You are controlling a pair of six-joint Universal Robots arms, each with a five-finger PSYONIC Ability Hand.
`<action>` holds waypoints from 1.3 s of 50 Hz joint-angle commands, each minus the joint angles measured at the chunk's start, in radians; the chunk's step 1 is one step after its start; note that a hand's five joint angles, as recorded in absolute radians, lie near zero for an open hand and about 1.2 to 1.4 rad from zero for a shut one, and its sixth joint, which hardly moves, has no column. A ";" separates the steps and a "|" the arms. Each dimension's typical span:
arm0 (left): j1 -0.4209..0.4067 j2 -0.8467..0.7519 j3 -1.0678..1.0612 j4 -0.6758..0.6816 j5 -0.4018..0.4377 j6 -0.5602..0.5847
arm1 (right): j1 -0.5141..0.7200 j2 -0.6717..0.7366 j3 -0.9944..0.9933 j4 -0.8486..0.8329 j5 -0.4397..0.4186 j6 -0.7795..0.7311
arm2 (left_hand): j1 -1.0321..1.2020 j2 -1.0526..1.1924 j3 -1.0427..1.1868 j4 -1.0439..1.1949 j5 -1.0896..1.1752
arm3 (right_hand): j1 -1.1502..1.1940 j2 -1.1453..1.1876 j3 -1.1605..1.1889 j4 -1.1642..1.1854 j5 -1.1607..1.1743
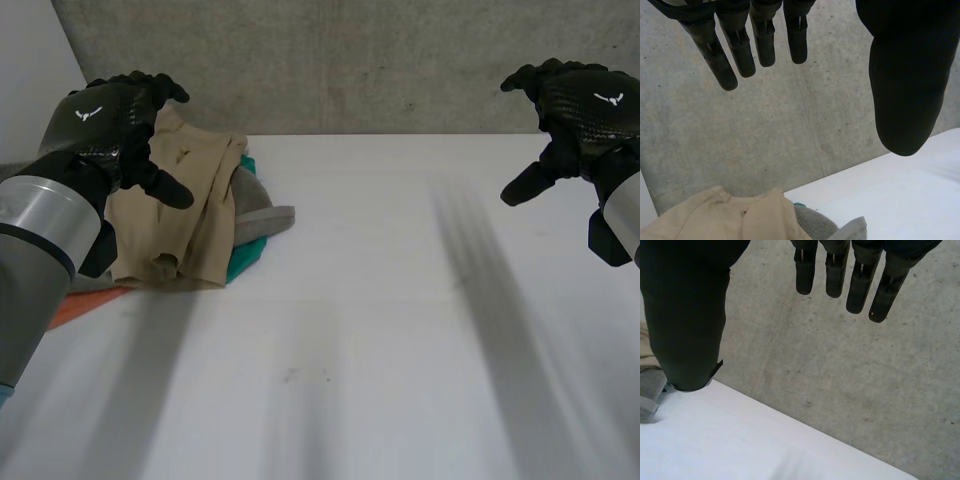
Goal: Fold the laundry.
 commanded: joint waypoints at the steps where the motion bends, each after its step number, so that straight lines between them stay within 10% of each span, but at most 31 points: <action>1: 0.009 0.000 0.000 0.002 0.000 -0.001 | -0.003 0.001 0.013 -0.001 -0.009 0.010 | -0.164 -0.156 -0.160 -0.154 -0.145 | -0.077 -0.122 -0.127 -0.124 -0.174; 15: 0.013 -0.037 0.006 0.010 0.004 0.019 | 0.000 0.001 0.013 -0.005 -0.010 0.005 | -0.164 -0.156 -0.160 -0.154 -0.145 | -0.077 -0.122 -0.127 -0.124 -0.174; 39: 0.075 -0.758 0.376 0.300 -0.151 0.419 | 0.006 0.042 0.021 -0.007 -0.009 -0.059 | -0.111 -0.103 -0.107 -0.101 -0.091 | -0.077 -0.122 -0.127 -0.124 -0.174; 46: 0.075 -0.806 0.409 0.390 -0.145 0.556 | 0.006 0.065 0.019 -0.024 -0.012 -0.061 | 0.677 0.685 0.681 0.687 0.697 | -0.077 -0.122 -0.127 -0.124 -0.174; 47: 0.073 -0.804 0.411 0.396 -0.145 0.559 | 0.004 0.067 0.016 -0.025 -0.012 -0.061 | 1.051 1.059 1.055 1.061 1.070 | -0.077 -0.122 -0.127 -0.124 -0.174; 58: -0.060 -0.582 0.350 0.338 -0.084 0.406 | -0.008 0.056 -0.005 -0.027 -0.012 -0.112 | 1.057 1.065 1.062 1.067 1.077 | -0.077 -0.122 -0.127 -0.124 -0.174; 65: -0.237 -0.406 0.225 0.165 0.187 0.210 | -0.020 0.053 -0.044 -0.025 -0.014 -0.118 | 1.057 1.065 1.062 1.067 1.077 | -0.077 -0.122 -0.127 -0.124 -0.174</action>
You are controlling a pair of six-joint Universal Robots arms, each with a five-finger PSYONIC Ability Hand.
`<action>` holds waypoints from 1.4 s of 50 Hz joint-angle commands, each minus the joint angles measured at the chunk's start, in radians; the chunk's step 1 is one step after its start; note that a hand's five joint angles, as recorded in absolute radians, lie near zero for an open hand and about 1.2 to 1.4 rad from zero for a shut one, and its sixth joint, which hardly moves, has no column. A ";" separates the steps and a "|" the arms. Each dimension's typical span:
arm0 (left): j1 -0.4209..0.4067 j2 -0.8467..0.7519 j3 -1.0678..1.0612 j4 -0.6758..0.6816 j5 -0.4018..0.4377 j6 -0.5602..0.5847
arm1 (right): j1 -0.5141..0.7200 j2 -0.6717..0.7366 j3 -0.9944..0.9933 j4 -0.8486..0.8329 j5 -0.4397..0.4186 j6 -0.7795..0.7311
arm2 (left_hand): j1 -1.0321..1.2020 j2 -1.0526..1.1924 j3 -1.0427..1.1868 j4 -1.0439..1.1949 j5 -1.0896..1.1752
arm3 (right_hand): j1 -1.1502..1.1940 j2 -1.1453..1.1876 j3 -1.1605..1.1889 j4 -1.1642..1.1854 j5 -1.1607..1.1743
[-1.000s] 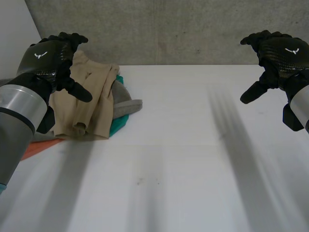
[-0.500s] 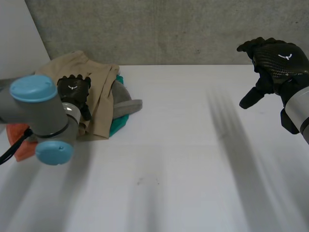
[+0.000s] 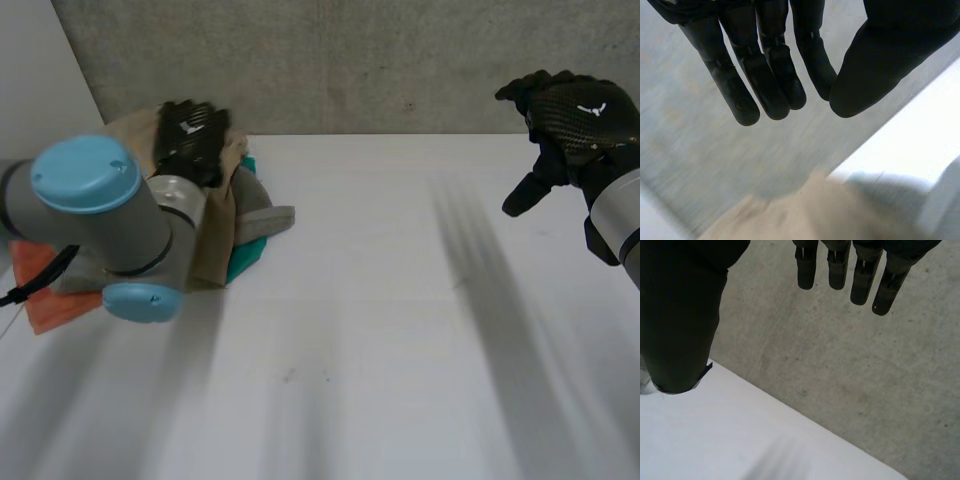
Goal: Fold the laundry.
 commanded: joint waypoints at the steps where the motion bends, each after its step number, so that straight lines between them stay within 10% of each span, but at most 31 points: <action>1: -0.187 0.188 -0.128 -0.172 0.263 -0.206 | -0.015 -0.005 -0.034 0.002 -0.001 -0.008 | 0.228 0.205 0.211 0.201 0.252 | -0.019 -0.042 -0.037 -0.053 -0.068; 7: -0.201 0.131 -0.109 -0.172 0.110 -0.204 | -0.026 -0.005 -0.037 0.002 -0.010 -0.008 | 0.228 0.205 0.211 0.201 0.252 | -0.019 -0.042 -0.037 -0.053 -0.068; 9: -0.173 0.088 -0.078 -0.169 0.018 -0.171 | -0.028 -0.005 -0.037 0.004 -0.017 -0.008 | -0.127 -0.150 -0.145 -0.154 -0.104 | -0.019 -0.042 -0.037 -0.053 -0.068; 10: -0.129 0.059 -0.054 -0.169 -0.073 -0.124 | -0.028 -0.005 -0.037 0.004 -0.023 -0.008 | -0.795 -0.818 -0.812 -0.822 -0.771 | -0.019 -0.042 -0.037 -0.053 -0.068; 11: -0.101 0.045 -0.044 -0.167 -0.117 -0.094 | -0.029 -0.005 -0.036 0.004 -0.026 -0.008 | -0.993 -1.016 -1.011 -1.021 -0.970 | -0.019 -0.042 -0.037 -0.053 -0.068; 15: 0.009 -0.011 -0.018 -0.153 -0.241 0.015 | -0.028 -0.004 -0.033 0.004 -0.033 -0.008 | -0.937 -0.960 -0.954 -0.964 -0.913 | -0.019 -0.042 -0.037 -0.053 -0.068; 36: 0.123 -0.309 0.163 -0.074 -0.112 0.038 | -0.015 0.045 -0.018 0.004 -0.032 -0.024 | -0.861 -0.884 -0.878 -0.888 -0.837 | -0.019 -0.042 -0.037 -0.053 -0.068; 38: 0.132 -0.320 0.177 -0.072 -0.108 0.038 | -0.015 0.045 -0.018 0.004 -0.032 -0.024 | -0.700 -0.723 -0.717 -0.727 -0.677 | -0.019 -0.042 -0.037 -0.053 -0.068; 41: 0.146 -0.314 0.181 -0.071 -0.094 0.029 | -0.015 0.050 -0.016 0.004 -0.032 -0.025 | 0.226 0.203 0.208 0.198 0.249 | -0.019 -0.042 -0.037 -0.053 -0.068; 45: 0.127 -0.265 0.155 -0.072 -0.088 0.017 | -0.017 0.060 -0.019 0.002 -0.032 -0.025 | 0.228 0.205 0.211 0.201 0.252 | -0.019 -0.042 -0.037 -0.053 -0.068; 52: -0.017 -0.065 0.037 -0.077 -0.033 -0.063 | -0.029 0.059 -0.037 0.004 -0.032 -0.025 | 0.228 0.205 0.211 0.201 0.252 | -0.019 -0.042 -0.037 -0.053 -0.068; 60: -0.315 0.053 -0.125 -0.173 0.234 -0.152 | -0.104 0.050 -0.068 0.002 -0.035 -0.022 | 0.228 0.205 0.211 0.201 0.252 | -0.019 -0.042 -0.037 -0.053 -0.068; 70: -0.471 0.047 -0.176 -0.279 0.426 -0.215 | -0.138 0.054 -0.088 0.002 -0.035 -0.025 | 0.228 0.205 0.211 0.201 0.252 | -0.019 -0.042 -0.037 -0.053 -0.068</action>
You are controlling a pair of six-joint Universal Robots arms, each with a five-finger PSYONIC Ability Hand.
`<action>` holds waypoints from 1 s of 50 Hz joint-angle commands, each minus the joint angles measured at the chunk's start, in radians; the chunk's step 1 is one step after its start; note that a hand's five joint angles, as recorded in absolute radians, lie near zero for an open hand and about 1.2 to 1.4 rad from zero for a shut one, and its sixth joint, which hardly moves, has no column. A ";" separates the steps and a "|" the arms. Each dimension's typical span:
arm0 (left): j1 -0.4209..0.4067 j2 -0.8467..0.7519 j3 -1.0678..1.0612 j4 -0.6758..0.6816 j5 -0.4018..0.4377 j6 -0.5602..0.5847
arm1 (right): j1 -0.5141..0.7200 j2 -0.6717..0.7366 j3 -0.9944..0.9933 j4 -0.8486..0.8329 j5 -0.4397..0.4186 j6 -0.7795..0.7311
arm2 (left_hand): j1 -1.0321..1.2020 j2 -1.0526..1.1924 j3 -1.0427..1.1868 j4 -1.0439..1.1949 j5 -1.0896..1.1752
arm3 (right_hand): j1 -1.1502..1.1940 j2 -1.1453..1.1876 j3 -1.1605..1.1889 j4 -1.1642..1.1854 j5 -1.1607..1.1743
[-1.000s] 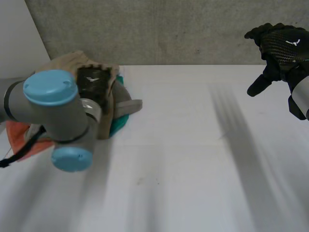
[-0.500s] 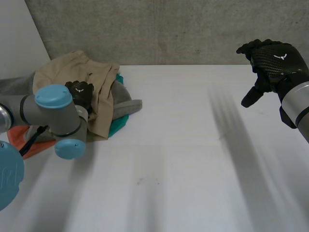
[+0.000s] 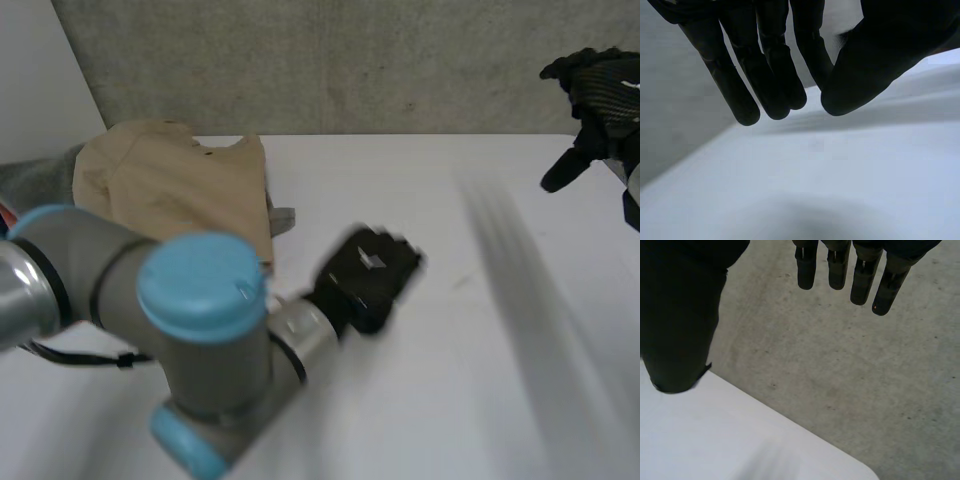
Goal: Fold the laundry.
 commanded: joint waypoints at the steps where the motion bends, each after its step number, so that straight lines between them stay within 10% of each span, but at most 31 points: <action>1: -0.078 -0.008 -0.017 -0.058 0.140 -0.029 | -0.017 0.008 -0.007 -0.002 0.000 -0.007 | 0.255 0.202 0.205 0.201 0.215 | -0.019 -0.042 -0.037 -0.053 -0.068; 9: 0.058 0.029 0.002 -0.050 0.024 -0.025 | -0.004 0.087 -0.005 0.001 0.000 -0.100 | -0.795 -0.848 -0.844 -0.849 -0.835 | -0.019 -0.042 -0.037 -0.053 -0.068; 17: 0.248 0.035 0.066 -0.003 -0.286 -0.001 | -0.004 0.097 0.002 0.001 0.000 -0.119 | -0.916 -0.969 -0.965 -0.970 -0.956 | -0.019 -0.042 -0.037 -0.053 -0.068; 27: 0.471 -0.250 0.267 0.106 -0.241 0.433 | 0.006 0.140 0.016 0.002 0.001 -0.119 | -0.928 -0.981 -0.977 -0.982 -0.968 | -0.019 -0.042 -0.037 -0.053 -0.068; 38: 0.606 -0.382 0.396 0.123 -0.032 0.565 | 0.022 0.159 0.021 -0.001 0.001 -0.120 | -0.870 -0.923 -0.919 -0.924 -0.909 | -0.019 -0.042 -0.037 -0.053 -0.068; 41: 0.609 -0.416 0.434 0.132 0.003 0.564 | 0.022 0.181 0.021 -0.002 0.001 -0.123 | -0.551 -0.604 -0.600 -0.605 -0.590 | -0.019 -0.042 -0.037 -0.053 -0.068; 44: 0.612 -0.450 0.477 0.139 0.007 0.562 | 0.022 0.204 0.015 -0.002 0.001 -0.123 | 0.253 0.201 0.204 0.200 0.214 | -0.019 -0.042 -0.037 -0.053 -0.068; 50: 0.589 -0.428 0.465 0.192 -0.001 0.553 | 0.014 0.218 0.004 -0.002 0.001 -0.125 | 0.255 0.202 0.205 0.201 0.215 | -0.019 -0.042 -0.037 -0.053 -0.068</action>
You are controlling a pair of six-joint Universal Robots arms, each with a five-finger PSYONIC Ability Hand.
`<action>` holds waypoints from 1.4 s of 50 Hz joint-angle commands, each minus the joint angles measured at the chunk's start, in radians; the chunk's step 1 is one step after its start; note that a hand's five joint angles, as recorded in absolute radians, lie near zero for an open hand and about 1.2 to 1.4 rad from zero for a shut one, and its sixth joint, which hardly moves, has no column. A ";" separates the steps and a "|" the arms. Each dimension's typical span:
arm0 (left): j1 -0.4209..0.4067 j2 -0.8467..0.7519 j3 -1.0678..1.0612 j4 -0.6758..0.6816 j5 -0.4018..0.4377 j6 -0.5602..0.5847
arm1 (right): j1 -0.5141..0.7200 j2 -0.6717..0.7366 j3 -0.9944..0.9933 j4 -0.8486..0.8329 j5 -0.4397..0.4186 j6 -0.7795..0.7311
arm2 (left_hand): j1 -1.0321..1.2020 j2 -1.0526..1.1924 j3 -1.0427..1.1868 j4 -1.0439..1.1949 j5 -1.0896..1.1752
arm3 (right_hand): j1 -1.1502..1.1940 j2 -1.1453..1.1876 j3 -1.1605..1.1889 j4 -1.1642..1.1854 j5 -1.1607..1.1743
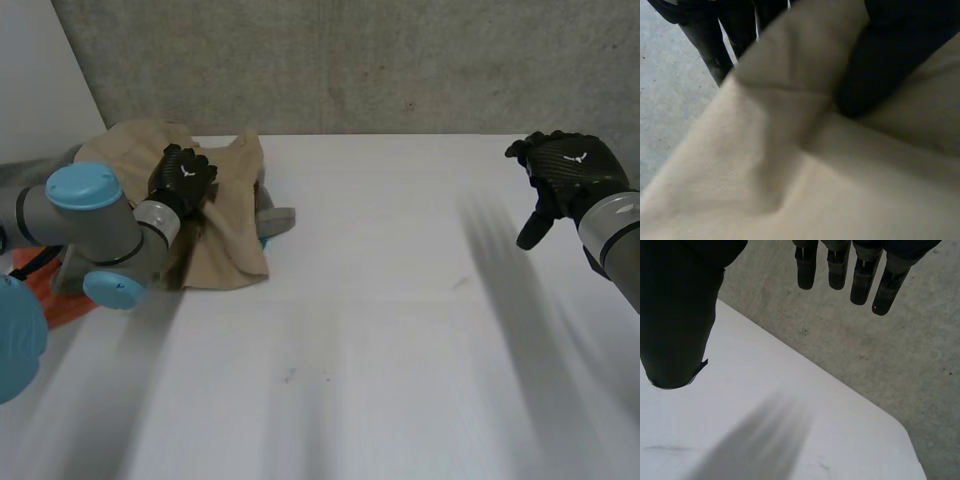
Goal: Fold the laundry.
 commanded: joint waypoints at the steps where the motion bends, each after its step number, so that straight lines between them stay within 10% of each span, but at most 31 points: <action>1: -0.042 0.054 -0.018 0.062 -0.011 -0.039 | -0.011 0.020 -0.015 0.000 0.000 -0.002 | 0.265 0.253 0.264 0.259 0.282 | -0.019 -0.042 -0.037 -0.053 -0.068; 12: -0.251 0.472 -0.136 0.101 -0.017 -0.512 | -0.023 -0.004 -0.063 0.005 -0.002 0.004 | 0.265 0.253 0.264 0.259 0.282 | -0.019 -0.042 -0.037 -0.053 -0.068; 28: -0.625 0.315 -0.285 -0.050 0.087 -0.831 | -0.092 -0.041 -0.092 0.005 -0.003 0.000 | 0.265 0.253 0.264 0.259 0.282 | -0.019 -0.042 -0.037 -0.053 -0.068; 30: -0.627 0.324 -0.289 -0.051 0.125 -0.872 | -0.092 -0.040 -0.096 0.008 -0.003 0.000 | -0.580 -0.592 -0.582 -0.587 -0.563 | -0.019 -0.042 -0.037 -0.053 -0.068; 32: -0.622 0.347 -0.289 -0.048 0.128 -0.879 | -0.094 -0.035 -0.096 0.012 -0.003 0.000 | -0.957 -0.968 -0.958 -0.963 -0.940 | -0.019 -0.042 -0.037 -0.053 -0.068; 40: -0.452 0.492 -0.300 -0.039 0.003 -0.825 | -0.086 -0.029 -0.083 0.032 -0.070 -0.069 | -0.906 -0.918 -0.907 -0.912 -0.889 | -0.019 -0.042 -0.037 -0.053 -0.068; 53: -0.148 0.400 -0.265 -0.108 -0.030 -0.297 | 0.018 -0.037 -0.052 0.183 -0.130 -0.129 | -0.906 -0.918 -0.907 -0.912 -0.889 | -0.019 -0.042 -0.037 -0.053 -0.068; 70: -0.051 0.068 -0.064 -0.184 0.109 -0.273 | 0.057 0.023 -0.047 0.175 -0.118 -0.129 | -0.692 -0.704 -0.694 -0.699 -0.676 | -0.019 -0.042 -0.037 -0.053 -0.068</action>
